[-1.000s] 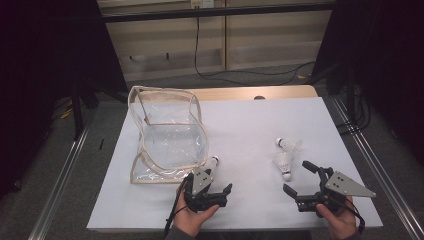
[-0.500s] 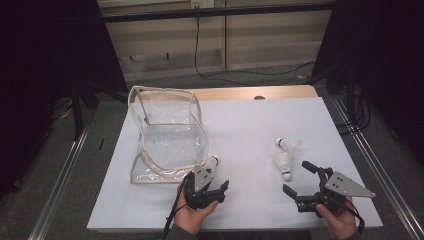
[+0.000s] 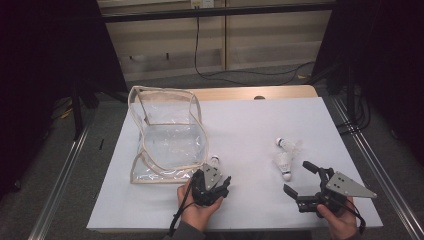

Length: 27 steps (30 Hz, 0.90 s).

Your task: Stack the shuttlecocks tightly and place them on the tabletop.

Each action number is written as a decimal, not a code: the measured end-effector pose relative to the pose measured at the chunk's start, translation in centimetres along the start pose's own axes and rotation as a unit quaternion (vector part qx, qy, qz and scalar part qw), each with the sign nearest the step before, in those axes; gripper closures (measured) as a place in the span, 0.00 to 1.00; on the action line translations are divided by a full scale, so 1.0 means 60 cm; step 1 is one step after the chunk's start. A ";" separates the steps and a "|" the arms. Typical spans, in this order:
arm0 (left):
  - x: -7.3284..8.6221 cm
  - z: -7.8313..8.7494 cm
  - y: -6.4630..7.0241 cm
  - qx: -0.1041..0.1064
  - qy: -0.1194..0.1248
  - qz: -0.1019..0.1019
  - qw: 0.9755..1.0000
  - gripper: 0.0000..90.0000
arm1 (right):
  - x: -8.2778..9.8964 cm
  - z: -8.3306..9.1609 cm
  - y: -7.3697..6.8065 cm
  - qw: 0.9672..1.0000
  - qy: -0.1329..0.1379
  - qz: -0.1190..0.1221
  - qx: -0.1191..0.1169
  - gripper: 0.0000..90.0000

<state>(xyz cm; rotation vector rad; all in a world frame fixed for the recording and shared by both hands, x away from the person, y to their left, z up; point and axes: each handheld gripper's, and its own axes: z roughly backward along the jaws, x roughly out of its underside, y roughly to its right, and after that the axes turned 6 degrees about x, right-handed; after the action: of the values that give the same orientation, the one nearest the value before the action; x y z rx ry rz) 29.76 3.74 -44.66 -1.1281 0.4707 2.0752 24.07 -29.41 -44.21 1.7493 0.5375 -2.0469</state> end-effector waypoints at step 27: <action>-0.024 -0.031 0.003 -0.057 -0.013 -0.023 0.998 1.00 | -0.001 0.002 0.001 1.000 0.003 -0.001 -0.002 0.01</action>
<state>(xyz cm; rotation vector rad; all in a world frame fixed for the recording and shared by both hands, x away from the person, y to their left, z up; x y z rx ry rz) 31.23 1.91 -44.49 -1.1648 0.3132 2.0961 24.02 -29.52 -44.16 1.7544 0.5457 -2.0402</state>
